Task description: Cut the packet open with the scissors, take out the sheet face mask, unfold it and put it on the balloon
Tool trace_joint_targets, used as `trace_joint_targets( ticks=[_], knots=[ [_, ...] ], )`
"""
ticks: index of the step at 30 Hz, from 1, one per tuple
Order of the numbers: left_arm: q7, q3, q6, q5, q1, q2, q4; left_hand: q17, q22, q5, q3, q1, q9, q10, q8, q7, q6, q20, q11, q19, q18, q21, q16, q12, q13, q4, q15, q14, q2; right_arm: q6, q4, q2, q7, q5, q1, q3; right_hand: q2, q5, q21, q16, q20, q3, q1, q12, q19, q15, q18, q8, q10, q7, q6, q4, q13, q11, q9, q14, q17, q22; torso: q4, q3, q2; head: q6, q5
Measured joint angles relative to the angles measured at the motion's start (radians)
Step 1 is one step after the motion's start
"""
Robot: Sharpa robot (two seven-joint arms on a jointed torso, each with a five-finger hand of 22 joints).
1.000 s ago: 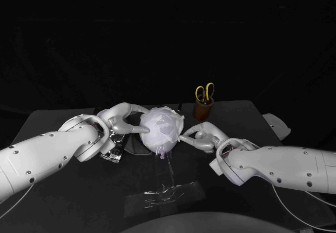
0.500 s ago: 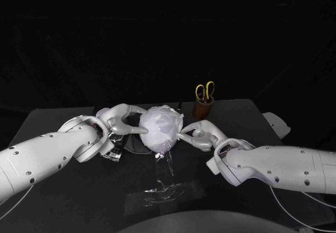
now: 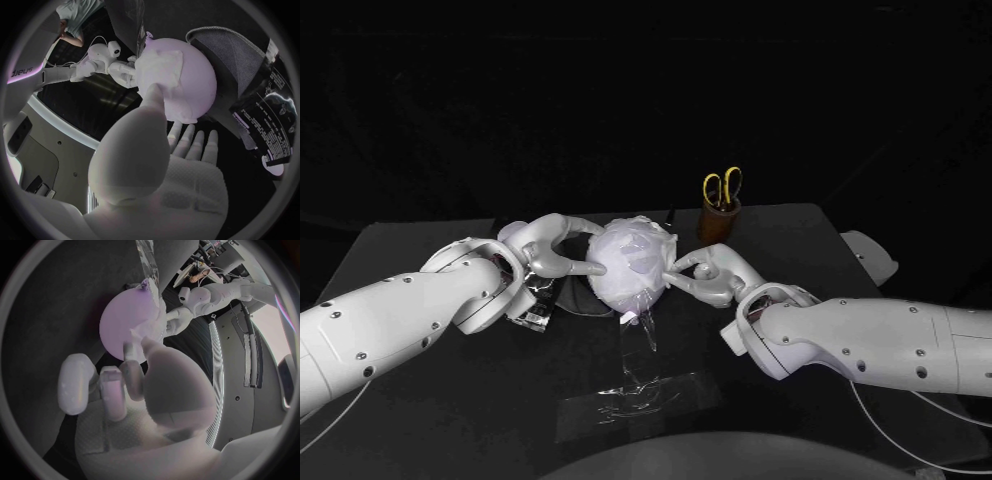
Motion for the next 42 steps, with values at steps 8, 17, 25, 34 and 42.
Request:
trace_joint_targets(
  ticks=[8,17,25,34,42],
  knots=[
    [0.0,0.0,0.0,0.0,0.0,0.003,0.0,0.0,0.0,0.0,0.0,0.0,0.0,-0.004,0.0,0.0,0.0,0.0,-0.004,0.0,0.012,0.0,0.0,0.0,0.0,0.0,0.0,0.0,0.0,-0.026,-0.014,0.012,-0.048,-0.051,0.0,0.001,0.006,0.0,0.006,0.0,-0.025,0.047,0.065,0.018,0.0,-0.025,0.0,0.05,-0.006,-0.042,0.067,-0.061,0.002,-0.031,0.023,0.0,-0.001,0.0,-0.001,0.0007,0.0,0.001,-0.001],
    [0.0,0.0,0.0,0.001,-0.001,0.003,0.0,0.0,0.0,0.0,0.0,0.0,0.0,-0.004,0.0,0.0,0.0,0.0,-0.003,0.0,0.012,0.0,0.0,0.0,0.0,0.0,0.0,0.0,0.0,-0.063,-0.018,0.018,-0.099,-0.104,0.0,0.002,0.001,-0.003,0.017,-0.001,-0.042,0.101,0.099,0.037,0.0,-0.045,0.0,0.087,-0.005,-0.054,0.079,-0.118,0.002,-0.044,0.051,-0.001,-0.001,0.0,-0.002,0.0015,0.0,-0.001,-0.006],
    [0.0,0.0,0.001,0.001,-0.001,0.003,0.0,0.0,0.0,0.0,0.0,0.0,-0.001,-0.003,0.0,0.0,0.0,0.0,-0.003,0.0,0.011,0.0,0.0,0.0,0.0,0.0,0.0,0.0,0.0,-0.084,-0.018,0.013,-0.126,-0.126,0.0,0.002,-0.003,-0.005,0.026,-0.003,-0.042,0.165,0.104,0.05,-0.001,-0.045,0.0,0.118,-0.002,-0.054,0.078,-0.136,0.001,-0.048,0.079,-0.001,-0.001,0.0,-0.0019,0.0012,0.0,-0.004,-0.01],
    [0.0,0.0,0.001,0.001,-0.001,0.003,-0.001,0.0,0.0,0.0,0.0,0.0,0.0,-0.003,0.0,0.0,0.0,0.0,-0.003,0.0,0.01,0.0,0.0,0.0,0.0,0.0,0.0,0.0,0.0,-0.086,-0.018,-0.011,-0.159,-0.144,0.0,0.002,-0.027,-0.006,0.041,0.0,-0.042,0.252,0.059,0.073,-0.001,-0.046,0.0,0.157,0.002,-0.055,0.069,-0.166,-0.002,-0.055,0.113,0.0,0.0,0.0,-0.0018,0.0003,0.0,-0.004,-0.012],
    [0.0,0.0,0.001,0.001,-0.001,0.004,-0.002,0.0,0.0,0.0,0.0,0.0,0.0,-0.003,0.0,0.0,0.0,-0.004,-0.003,0.004,0.009,0.004,0.0,0.0,0.0,0.0,0.0,0.0,0.0,-0.086,-0.015,-0.022,-0.114,-0.092,0.0,0.002,-0.074,-0.005,0.018,0.0,-0.038,0.187,-0.124,0.053,-0.004,-0.013,0.0,0.062,-0.002,0.004,-0.08,-0.071,0.0,-0.011,0.088,0.0,0.0,0.0,-0.0022,-0.0002,-0.001,0.001,-0.012]
  ],
)
